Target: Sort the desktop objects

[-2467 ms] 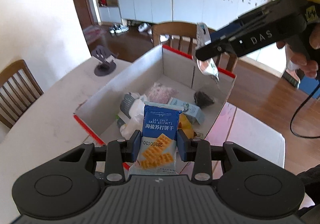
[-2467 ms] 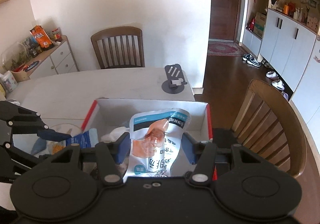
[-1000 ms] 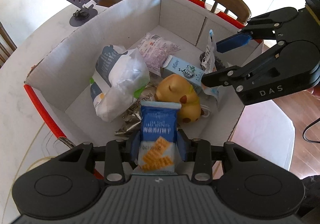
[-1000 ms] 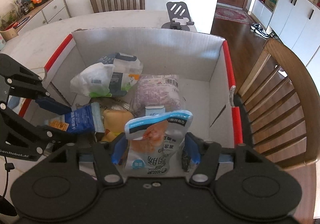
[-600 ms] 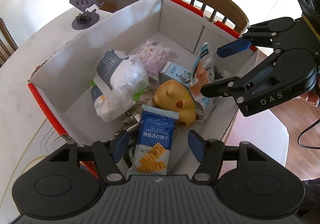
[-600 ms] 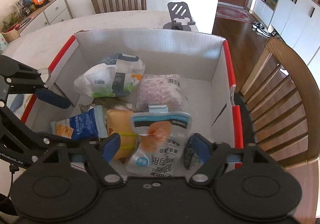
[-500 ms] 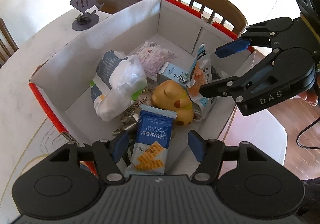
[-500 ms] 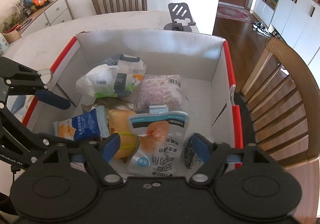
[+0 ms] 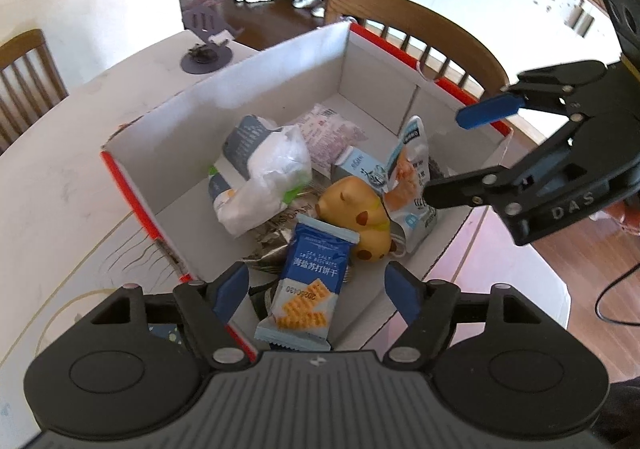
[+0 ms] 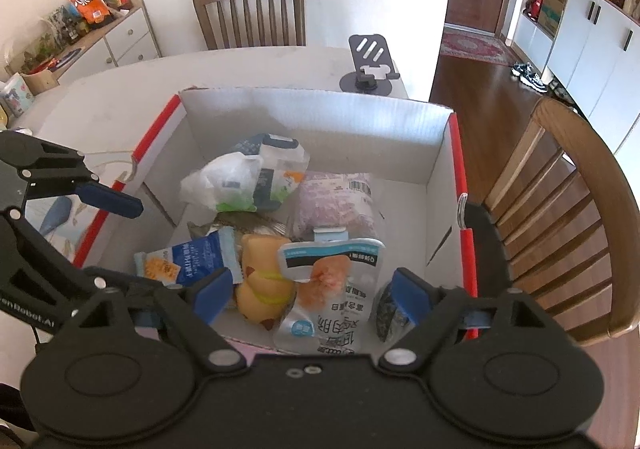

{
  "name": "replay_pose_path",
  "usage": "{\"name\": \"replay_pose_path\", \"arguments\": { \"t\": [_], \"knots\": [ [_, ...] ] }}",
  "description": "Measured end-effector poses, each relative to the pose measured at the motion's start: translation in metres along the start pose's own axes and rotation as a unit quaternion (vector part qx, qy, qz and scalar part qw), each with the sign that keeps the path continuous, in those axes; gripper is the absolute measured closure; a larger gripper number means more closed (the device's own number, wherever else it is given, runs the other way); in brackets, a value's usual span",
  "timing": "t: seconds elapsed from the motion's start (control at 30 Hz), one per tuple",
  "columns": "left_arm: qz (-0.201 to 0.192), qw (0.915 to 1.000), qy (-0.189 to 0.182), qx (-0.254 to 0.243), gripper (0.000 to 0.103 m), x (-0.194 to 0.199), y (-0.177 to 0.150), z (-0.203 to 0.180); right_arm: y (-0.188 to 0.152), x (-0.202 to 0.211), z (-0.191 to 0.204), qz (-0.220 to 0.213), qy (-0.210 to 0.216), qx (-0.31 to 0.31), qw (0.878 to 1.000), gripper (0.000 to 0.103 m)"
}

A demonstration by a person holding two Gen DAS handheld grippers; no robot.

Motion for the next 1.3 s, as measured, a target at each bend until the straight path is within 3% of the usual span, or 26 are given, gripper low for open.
{"name": "replay_pose_path", "arguments": {
  "t": [0.17,0.23,0.8,1.3],
  "knots": [
    [-0.029,0.9986,0.027,0.036,0.026,0.016,-0.005,0.008,-0.003,0.016,0.006,-0.018,0.02,0.0,1.0,0.011],
    [-0.037,0.9976,0.03,0.05,0.02,0.022,-0.006,0.01,-0.003,0.022,0.009,-0.025,0.025,0.002,0.999,0.009],
    [-0.057,0.9897,0.052,0.12,0.013,0.058,-0.034,0.009,-0.022,0.05,0.029,-0.065,0.017,-0.017,0.998,0.007],
    [-0.082,0.9866,0.074,0.12,0.013,0.089,-0.056,-0.002,-0.035,0.063,0.047,-0.078,0.012,-0.031,0.996,0.007]
  ]
}}
Point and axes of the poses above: each gripper's, at about its wrist camera, not at the fingertips, and x roughly against the way its jaws point, z to its left, y to its top, the point moved 5 cm from there along -x, roughly the way its jaws point, and after that the axes turned 8 degrees about y, right-handed, at the moved point
